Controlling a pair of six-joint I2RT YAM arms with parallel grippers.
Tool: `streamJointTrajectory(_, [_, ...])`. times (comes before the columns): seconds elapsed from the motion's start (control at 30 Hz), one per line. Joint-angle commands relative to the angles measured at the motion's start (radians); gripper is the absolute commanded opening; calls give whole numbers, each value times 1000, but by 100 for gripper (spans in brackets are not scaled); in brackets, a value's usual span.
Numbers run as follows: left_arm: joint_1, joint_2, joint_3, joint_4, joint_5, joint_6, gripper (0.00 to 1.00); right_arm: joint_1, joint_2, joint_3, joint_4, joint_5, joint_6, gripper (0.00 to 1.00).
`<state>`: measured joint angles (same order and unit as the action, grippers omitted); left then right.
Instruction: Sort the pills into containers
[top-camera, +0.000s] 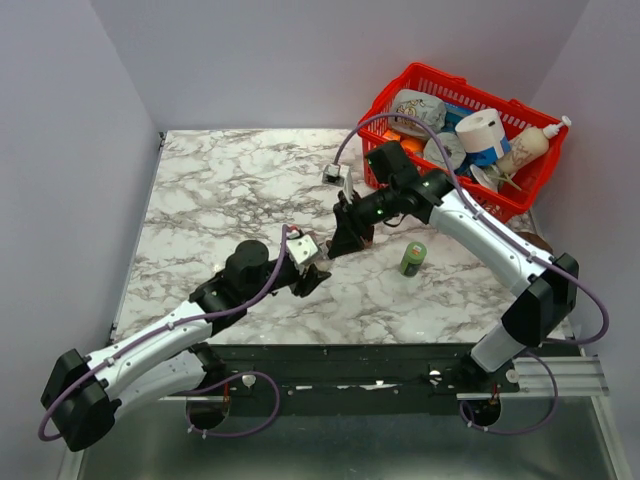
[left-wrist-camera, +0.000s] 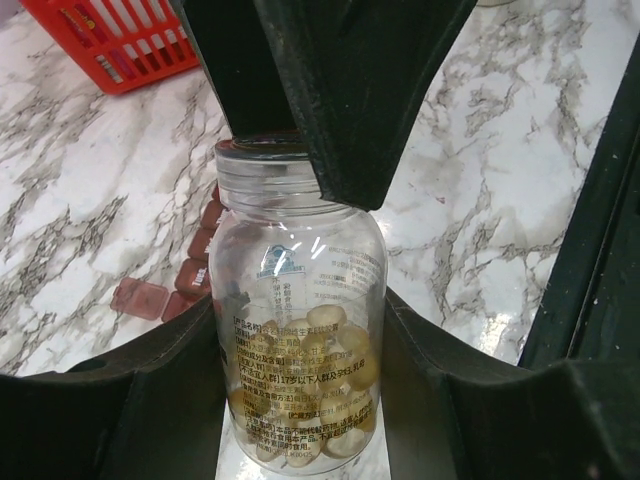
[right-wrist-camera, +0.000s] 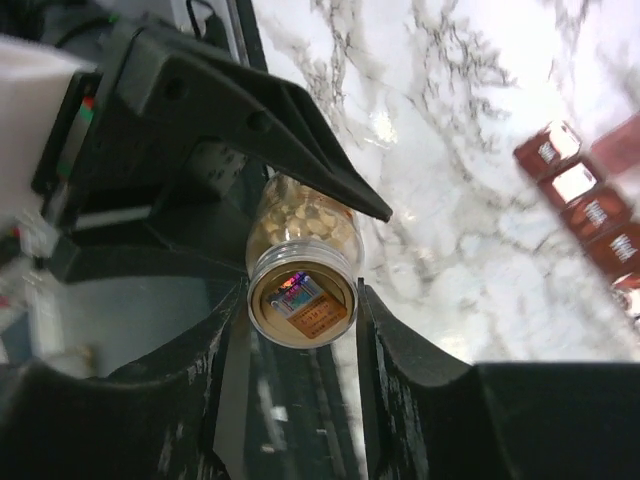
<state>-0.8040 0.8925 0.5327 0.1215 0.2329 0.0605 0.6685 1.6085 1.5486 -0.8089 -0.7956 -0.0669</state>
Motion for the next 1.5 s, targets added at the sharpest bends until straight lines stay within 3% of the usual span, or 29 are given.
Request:
streamJointTrajectory(0.0, [3, -33, 10, -22, 173, 15, 0, 57, -51, 12, -72, -119, -501, 20])
streamJointTrajectory(0.1, [15, -44, 7, -34, 258, 19, 0, 65, -166, -149, -29, -129, -918, 21])
streamJointTrajectory(0.17, [23, -41, 12, -48, 310, 28, 0, 66, -170, -160, -73, -134, -1168, 23])
streamJointTrajectory(0.2, [25, -37, 16, -63, 322, 30, 0, 68, -148, -130, -143, -133, -1191, 22])
streamJointTrajectory(0.23, [29, -32, 19, -68, 333, 33, 0, 68, -136, -107, -144, -128, -1197, 23])
streamJointTrajectory(0.33, [31, -9, 26, -77, 355, 39, 0, 74, -127, -95, -127, -110, -1219, 38])
streamJointTrajectory(0.47, [34, -7, 33, -82, 316, 42, 0, 74, -113, -67, -135, -120, -1102, 77])
streamJointTrajectory(0.53, [34, -18, 32, -82, 275, 41, 0, 74, -121, -73, -82, -108, -941, 97])
streamJointTrajectory(0.57, [34, -21, 33, -85, 261, 41, 0, 74, -121, -61, -70, -106, -877, 100])
streamJointTrajectory(0.6, [34, -26, 35, -92, 241, 41, 0, 74, -117, -48, -47, -100, -720, 100])
streamJointTrajectory(0.8, [34, -38, 38, -94, 171, 7, 0, 66, -61, 34, -33, 28, -144, 100])
streamJointTrajectory(0.9, [34, -35, 44, -88, 148, -1, 0, 56, -26, 39, -55, 49, -3, 100])
streamJointTrajectory(1.23, [32, -38, 47, -75, 94, -7, 0, 56, 27, 39, -73, 32, 110, 96])
streamJointTrajectory(1.27, [34, -38, 47, -77, 92, -7, 0, 56, 25, 36, -70, 24, 111, 87])
streamJointTrajectory(1.47, [32, -32, 49, -79, 83, -2, 0, 56, 19, 31, -75, 3, 101, 66])
